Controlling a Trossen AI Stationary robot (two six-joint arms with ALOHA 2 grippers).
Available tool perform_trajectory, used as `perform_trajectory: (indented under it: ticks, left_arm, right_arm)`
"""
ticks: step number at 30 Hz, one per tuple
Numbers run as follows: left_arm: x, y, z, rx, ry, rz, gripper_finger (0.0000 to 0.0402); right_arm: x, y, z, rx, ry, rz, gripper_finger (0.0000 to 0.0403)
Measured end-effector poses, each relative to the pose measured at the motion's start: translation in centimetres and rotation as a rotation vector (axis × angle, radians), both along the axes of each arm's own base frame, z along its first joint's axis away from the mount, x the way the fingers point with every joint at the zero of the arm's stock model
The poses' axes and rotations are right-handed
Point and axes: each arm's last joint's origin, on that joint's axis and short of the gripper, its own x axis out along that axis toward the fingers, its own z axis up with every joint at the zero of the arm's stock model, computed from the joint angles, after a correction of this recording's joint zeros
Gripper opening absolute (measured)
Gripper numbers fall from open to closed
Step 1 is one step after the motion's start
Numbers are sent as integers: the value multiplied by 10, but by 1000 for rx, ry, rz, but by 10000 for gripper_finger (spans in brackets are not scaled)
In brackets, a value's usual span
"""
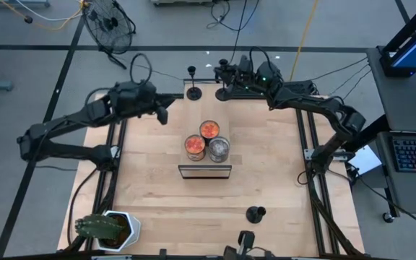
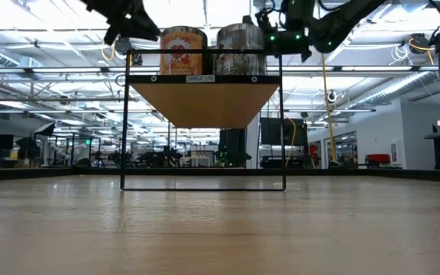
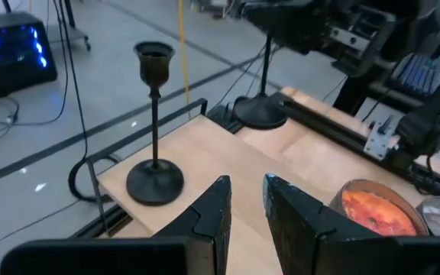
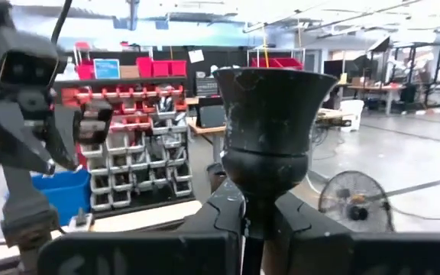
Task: Pick & Place candle stick holders
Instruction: Put the top black candle holder on the shelf
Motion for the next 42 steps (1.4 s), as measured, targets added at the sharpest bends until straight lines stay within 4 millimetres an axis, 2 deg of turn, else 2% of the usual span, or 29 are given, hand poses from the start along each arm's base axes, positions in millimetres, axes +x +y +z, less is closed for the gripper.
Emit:
perform_trajectory:
  ticks: [7,12,17,42]
  left_arm:
    - [-23,-10,-21,59,-146,-9,88]
    - [-30,-13,-31,66,-143,-14,88]
    - [-31,-14,-34,56,-128,-23,88]
    - [-30,-14,-33,52,-137,-24,88]
  right_arm:
    - [10,-11,-18,51,-33,0,11]
    - [21,-19,-14,24,-53,7,11]
    - [34,-27,-27,28,-12,11,11]
    - [33,-36,-38,5,88,-80,10]
